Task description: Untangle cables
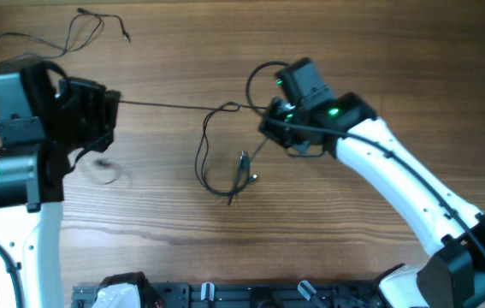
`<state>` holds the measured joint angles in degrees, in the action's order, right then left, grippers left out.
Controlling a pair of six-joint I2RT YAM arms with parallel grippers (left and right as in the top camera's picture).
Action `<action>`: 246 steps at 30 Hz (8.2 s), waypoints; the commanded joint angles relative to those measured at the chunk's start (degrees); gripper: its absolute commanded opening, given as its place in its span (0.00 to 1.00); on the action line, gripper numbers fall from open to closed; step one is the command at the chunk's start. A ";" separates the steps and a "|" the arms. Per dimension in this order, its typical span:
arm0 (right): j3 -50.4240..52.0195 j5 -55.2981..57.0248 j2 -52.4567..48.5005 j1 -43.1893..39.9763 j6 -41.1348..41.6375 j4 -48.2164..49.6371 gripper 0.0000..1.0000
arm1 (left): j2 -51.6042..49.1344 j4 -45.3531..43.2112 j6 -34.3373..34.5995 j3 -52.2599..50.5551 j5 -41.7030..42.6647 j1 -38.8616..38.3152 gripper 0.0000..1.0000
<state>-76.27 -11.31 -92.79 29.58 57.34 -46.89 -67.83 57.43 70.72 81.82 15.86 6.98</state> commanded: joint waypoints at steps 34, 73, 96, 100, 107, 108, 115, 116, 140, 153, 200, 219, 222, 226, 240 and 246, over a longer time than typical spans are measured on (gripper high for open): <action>0.00 12.79 -0.11 -27.91 -7.19 -16.24 0.04 | 3.13 -66.62 42.56 0.39 33.79 30.38 0.04; 0.00 -14.78 -0.11 -42.84 -33.53 -16.11 1.00 | 1.40 -37.94 13.86 0.37 34.91 27.50 0.04; 0.00 -21.33 -0.24 -5.79 -46.16 5.29 1.00 | -5.73 -16.02 -5.60 0.39 10.23 -1.03 0.04; 0.00 -21.40 -0.61 -0.24 -41.72 13.90 1.00 | -4.55 -23.30 0.85 1.75 18.43 -1.03 0.04; 0.00 -21.33 -0.61 7.54 -40.19 29.24 1.00 | -3.28 -26.93 10.14 10.95 23.08 -1.60 0.04; 0.00 -21.31 -0.61 8.20 -40.22 30.95 1.00 | -3.02 -27.17 11.06 11.74 23.08 -1.75 0.04; 0.00 -17.16 -0.61 10.82 -36.24 38.47 1.00 | -1.09 -32.81 18.82 13.51 23.19 -1.79 0.04; 0.00 -15.26 -0.61 10.86 -35.08 38.69 1.00 | -0.70 -33.33 19.71 13.51 23.19 -1.79 0.04; 0.00 -15.78 5.07 10.84 -28.72 38.47 0.04 | 1.03 -14.62 3.04 13.51 2.29 -0.59 0.04; -0.02 -7.74 21.94 10.84 -28.24 37.00 0.04 | -5.62 9.77 -8.28 13.49 -23.04 -0.59 0.16; -3.17 -29.29 17.29 10.97 -23.85 40.85 0.04 | -11.26 12.04 2.23 13.44 49.90 -0.81 0.58; -3.17 -29.92 13.60 13.81 -24.15 49.31 0.04 | -11.26 11.96 3.50 13.44 64.02 -0.81 0.60; -3.17 -29.92 13.60 14.84 -24.15 49.51 0.04 | -11.26 11.96 3.52 13.44 64.02 -0.81 0.50; -3.17 -29.94 13.51 15.26 -24.13 48.96 0.04 | -11.26 11.98 3.52 13.44 64.04 -0.81 0.35; -3.17 -29.46 13.49 15.23 -24.30 45.86 0.07 | -11.26 11.74 3.02 13.44 62.36 -0.81 0.04; -3.17 -24.41 13.51 12.61 -24.44 35.45 0.47 | -11.23 6.43 -4.63 13.44 40.35 -0.81 0.04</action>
<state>-78.61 -39.59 -78.94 44.21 33.12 -6.72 -79.02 64.18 72.34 94.89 70.61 6.00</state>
